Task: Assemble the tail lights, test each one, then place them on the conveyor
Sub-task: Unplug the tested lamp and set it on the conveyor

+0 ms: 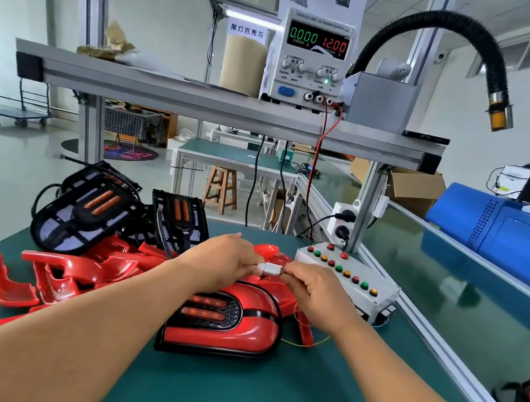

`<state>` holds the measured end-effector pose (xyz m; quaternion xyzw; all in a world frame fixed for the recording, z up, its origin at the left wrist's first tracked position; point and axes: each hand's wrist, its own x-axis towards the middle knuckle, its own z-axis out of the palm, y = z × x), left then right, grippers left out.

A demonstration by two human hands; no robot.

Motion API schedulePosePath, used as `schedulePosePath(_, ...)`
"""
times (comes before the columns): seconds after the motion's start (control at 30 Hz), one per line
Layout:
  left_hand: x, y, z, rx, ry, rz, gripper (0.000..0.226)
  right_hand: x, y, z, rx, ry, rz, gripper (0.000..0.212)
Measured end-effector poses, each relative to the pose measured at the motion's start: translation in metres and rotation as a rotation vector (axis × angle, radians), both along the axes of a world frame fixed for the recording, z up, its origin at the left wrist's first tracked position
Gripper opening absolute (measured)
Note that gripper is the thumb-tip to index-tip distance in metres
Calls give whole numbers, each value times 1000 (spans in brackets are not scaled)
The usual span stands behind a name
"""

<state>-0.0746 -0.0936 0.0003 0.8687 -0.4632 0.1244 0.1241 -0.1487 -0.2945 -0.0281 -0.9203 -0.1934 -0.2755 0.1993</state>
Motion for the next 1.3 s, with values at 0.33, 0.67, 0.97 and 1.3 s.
schedulePosePath(0.33, 9, 42, 28, -696, 151, 249, 24, -2, -36, -11, -175, 250, -542, 29)
schedulePosePath(0.67, -49, 99, -5, -1932, 596, 377, 21, 18, 54, -12, -28, 529, -147, 65)
schedulePosePath(0.97, -68, 91, -53, -1954, 896, 523, 26, 28, 58, -19, 89, 584, -124, 56)
schedulePosePath(1.3, -40, 100, -27, -2289, 1209, 375, 19, 12, 61, -3, 770, 435, 109, 41)
